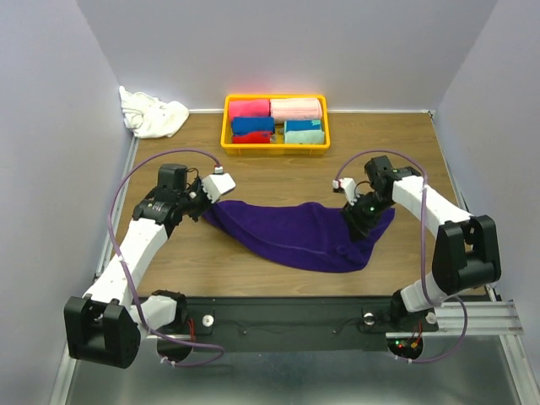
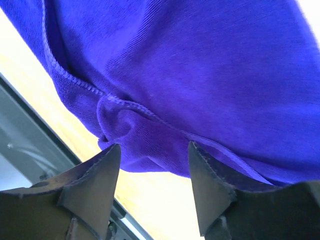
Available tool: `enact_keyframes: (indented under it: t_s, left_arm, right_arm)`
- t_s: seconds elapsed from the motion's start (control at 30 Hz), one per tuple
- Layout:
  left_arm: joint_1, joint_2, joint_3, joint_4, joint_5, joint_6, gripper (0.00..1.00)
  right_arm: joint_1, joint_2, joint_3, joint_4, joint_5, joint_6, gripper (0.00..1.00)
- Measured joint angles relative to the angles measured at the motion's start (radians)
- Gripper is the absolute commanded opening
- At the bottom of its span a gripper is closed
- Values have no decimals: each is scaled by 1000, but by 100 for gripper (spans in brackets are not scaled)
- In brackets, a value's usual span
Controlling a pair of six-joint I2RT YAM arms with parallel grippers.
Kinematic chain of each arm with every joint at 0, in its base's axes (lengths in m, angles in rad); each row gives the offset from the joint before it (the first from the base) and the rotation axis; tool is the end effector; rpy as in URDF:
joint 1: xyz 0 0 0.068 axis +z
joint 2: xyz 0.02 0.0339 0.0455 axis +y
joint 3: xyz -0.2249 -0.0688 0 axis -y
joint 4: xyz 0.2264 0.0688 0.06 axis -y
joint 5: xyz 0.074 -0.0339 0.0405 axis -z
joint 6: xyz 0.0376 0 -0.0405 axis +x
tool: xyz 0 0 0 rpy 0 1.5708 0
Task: Roll the towels
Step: Flatten the towel
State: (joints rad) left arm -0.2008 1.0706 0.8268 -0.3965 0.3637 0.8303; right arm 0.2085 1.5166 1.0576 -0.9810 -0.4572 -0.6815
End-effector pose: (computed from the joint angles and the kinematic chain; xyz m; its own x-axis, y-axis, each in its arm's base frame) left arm 0.2265 -0.0597 0.2492 -0.0510 0.7144 -0.6979 0.7465 0.4915 0.4485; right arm 0.2425 0.0683 0.1847 -0.6008 -0.7049 -0.3770 -0.7990 0.5432 0.2577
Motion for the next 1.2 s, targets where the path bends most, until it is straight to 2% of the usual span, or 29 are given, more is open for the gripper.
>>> enact_keyframes:
  t_s: [0.2, 0.27, 0.37, 0.4, 0.43, 0.6, 0.67, 0.8, 0.9, 1.03, 1.2]
  left_arm:
    - [0, 20, 0, 11, 2, -11, 0]
    - [0, 21, 0, 11, 2, -15, 0]
    - [0, 21, 0, 13, 2, -20, 0]
    - [0, 21, 0, 13, 2, -21, 0]
    - [0, 21, 0, 13, 2, -27, 0]
    - [6, 34, 19, 11, 4, -68, 0]
    - [15, 50, 58, 4, 6, -103, 0]
    - [65, 82, 176, 8, 5, -179, 0]
    - [118, 100, 264, 8, 18, -222, 0]
    - [170, 105, 347, 7, 49, -251, 0]
    - [194, 51, 352, -28, 76, -269, 0]
  right_arm:
    - [43, 73, -40, 17, -5, 17, 62]
    - [70, 101, -63, 29, -3, 23, 57]
    - [89, 105, -93, 31, -2, 31, 28]
    - [94, 105, -95, 29, -2, 32, 16]
    - [95, 101, -96, 29, -3, 35, 0]
    - [85, 38, -47, 10, -2, 69, 1]
    - [52, 18, 35, -6, -11, 93, 1]
    - [-142, 10, 307, 16, -74, 149, 1]
    - [-302, 3, 437, 59, -106, 182, 1]
    - [-428, -29, 454, 73, -143, 217, 1]
    - [-576, -103, 423, 70, -223, 245, 1]
